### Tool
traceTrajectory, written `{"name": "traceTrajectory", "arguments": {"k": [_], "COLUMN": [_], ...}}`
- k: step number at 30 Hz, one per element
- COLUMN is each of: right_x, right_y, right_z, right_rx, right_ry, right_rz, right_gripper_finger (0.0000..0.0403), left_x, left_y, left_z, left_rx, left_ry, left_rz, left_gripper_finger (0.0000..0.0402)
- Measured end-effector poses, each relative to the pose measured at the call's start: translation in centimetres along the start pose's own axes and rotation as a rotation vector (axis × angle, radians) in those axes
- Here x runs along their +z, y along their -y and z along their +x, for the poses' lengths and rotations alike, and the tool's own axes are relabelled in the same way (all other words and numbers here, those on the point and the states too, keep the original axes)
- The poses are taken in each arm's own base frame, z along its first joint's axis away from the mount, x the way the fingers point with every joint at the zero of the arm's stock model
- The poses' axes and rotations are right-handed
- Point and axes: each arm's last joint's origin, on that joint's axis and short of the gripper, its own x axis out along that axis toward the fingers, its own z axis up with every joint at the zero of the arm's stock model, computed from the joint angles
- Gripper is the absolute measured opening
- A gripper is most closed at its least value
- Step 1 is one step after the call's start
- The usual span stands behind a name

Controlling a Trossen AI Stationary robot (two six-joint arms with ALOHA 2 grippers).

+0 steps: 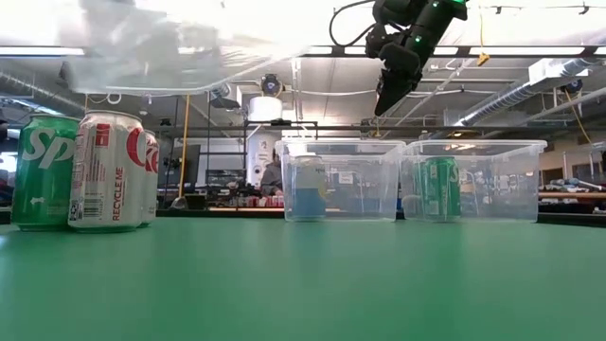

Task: Sort soda cans
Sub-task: Move the bottom left transparent bin to the top left of the table

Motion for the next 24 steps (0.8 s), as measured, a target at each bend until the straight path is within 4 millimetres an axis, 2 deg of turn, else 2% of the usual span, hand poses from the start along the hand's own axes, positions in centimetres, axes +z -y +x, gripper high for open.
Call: {"name": "traceTrajectory", "arguments": {"k": [10, 18, 24], "right_x": [0.0, -0.1, -0.1], "right_y": [0.0, 0.0, -0.1], "right_z": [0.0, 0.0, 0.0], "right_rx": [0.0, 0.013, 0.018], "right_ry": [-0.001, -0.006, -0.008], "right_rz": [-0.006, -0.004, -0.004], "right_gripper_finger": [0.0, 0.0, 0.0], "left_x": [4.0, 5.7, 7.1], "left_y": [-4.5, -10.2, -13.6], "left_z": [-4.3, -5.1, -5.7], "left_rx": [0.11, 0.26, 0.317], "left_ry": [0.302, 0.224, 0.226], "left_rz": [-0.131, -0.262, -0.297], "left_gripper_finger": [0.0026, 0.0026, 0.0026]}}
